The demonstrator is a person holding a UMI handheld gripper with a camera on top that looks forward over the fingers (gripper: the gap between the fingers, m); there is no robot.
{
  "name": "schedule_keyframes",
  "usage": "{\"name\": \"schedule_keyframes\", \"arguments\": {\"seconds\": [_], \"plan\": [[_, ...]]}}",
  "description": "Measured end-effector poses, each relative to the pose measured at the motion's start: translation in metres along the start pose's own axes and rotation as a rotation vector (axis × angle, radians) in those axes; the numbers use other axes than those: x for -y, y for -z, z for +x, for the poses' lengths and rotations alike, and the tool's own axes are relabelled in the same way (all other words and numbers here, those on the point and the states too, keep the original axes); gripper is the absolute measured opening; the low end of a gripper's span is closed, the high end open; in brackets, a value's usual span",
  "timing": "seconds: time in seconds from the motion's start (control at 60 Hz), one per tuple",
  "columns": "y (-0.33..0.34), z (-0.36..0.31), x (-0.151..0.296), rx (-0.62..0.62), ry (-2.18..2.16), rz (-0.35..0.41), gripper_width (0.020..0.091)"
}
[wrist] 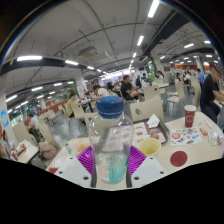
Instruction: Pour water
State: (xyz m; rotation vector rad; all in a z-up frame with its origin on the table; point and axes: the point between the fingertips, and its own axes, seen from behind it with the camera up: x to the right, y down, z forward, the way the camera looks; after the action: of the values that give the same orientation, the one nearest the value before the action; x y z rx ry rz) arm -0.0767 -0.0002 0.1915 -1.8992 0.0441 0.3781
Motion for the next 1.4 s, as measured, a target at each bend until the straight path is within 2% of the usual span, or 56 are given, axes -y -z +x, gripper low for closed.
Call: {"name": "schedule_keyframes", "arguments": {"seconds": [0.1, 0.217, 0.333, 0.5, 0.717, 0.9, 1.033, 1.117, 1.283, 1.4], "plan": [[-0.027, -0.019, 0.040, 0.071, -0.257, 0.023, 0.0385], [-0.061, -0.026, 0.062, 0.154, -0.661, -0.009, 0.0386], [-0.089, -0.026, 0.060, 0.236, -1.110, -0.074, 0.0387], [-0.110, -0.022, 0.052, 0.332, -1.540, -0.122, 0.0386], [-0.131, -0.004, 0.028, 0.323, -1.773, -0.150, 0.0388], [-0.129, 0.000, 0.024, 0.311, -1.746, -0.197, 0.0386], [-0.114, -0.004, 0.048, 0.330, -1.399, -0.212, 0.0387], [-0.100, 0.004, 0.079, 0.344, -1.110, -0.163, 0.0387], [-0.068, 0.048, 0.150, 0.273, -0.494, 0.005, 0.0388], [-0.053, 0.102, 0.161, 0.157, -0.161, 0.077, 0.0386]]}}
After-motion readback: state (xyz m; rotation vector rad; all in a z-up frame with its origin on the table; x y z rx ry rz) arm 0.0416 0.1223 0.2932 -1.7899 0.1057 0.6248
